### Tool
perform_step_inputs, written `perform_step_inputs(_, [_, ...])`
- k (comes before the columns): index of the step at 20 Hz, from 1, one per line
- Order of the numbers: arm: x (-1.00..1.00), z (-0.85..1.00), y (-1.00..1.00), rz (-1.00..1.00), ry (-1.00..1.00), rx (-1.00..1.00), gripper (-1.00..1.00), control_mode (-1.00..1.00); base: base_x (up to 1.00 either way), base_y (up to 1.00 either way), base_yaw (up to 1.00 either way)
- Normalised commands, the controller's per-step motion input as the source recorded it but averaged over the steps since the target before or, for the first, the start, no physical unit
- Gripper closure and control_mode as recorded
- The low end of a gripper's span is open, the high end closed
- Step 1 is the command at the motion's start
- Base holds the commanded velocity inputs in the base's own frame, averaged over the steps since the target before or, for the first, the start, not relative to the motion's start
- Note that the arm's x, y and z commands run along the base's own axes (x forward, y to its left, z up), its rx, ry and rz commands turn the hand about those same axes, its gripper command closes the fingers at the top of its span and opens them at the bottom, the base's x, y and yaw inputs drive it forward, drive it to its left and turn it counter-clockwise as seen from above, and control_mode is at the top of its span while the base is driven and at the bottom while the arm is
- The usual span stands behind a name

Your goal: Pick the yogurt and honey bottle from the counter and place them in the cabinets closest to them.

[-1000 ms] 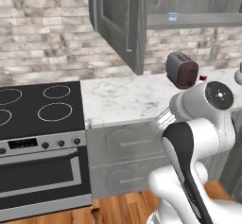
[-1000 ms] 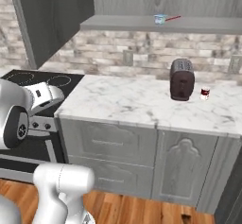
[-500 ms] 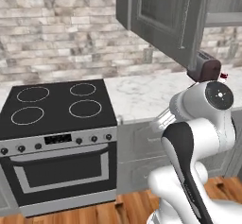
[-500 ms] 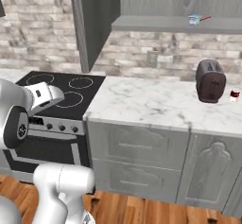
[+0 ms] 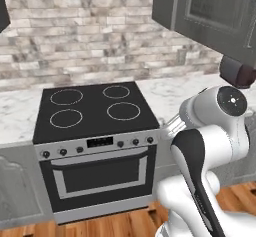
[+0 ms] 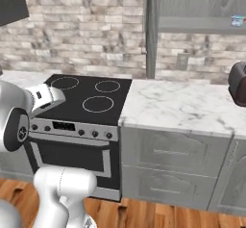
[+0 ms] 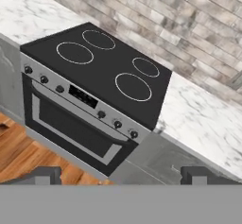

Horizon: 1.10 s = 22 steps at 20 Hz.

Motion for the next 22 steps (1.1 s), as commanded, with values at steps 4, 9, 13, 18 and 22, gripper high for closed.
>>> perform_step_inputs(4, [0.00, 0.00, 0.00, 0.00, 0.00, 0.00, -1.00, 1.00, -0.22, 0.71, -0.02])
perform_step_inputs(9, [0.00, 0.00, 0.00, 0.00, 0.00, 0.00, -1.00, 1.00, -0.22, 0.70, -0.03])
perform_step_inputs(13, [0.00, 0.00, 0.00, 0.00, 0.00, 0.00, -1.00, 1.00, -0.25, 0.69, -0.03])
perform_step_inputs(18, [0.00, 0.00, 0.00, 0.00, 0.00, 0.00, -1.00, 1.00, -0.28, 0.72, -0.03])
perform_step_inputs(22, [0.00, 0.00, 0.00, 0.00, 0.00, 0.00, -1.00, 1.00, -0.30, 0.73, -0.04])
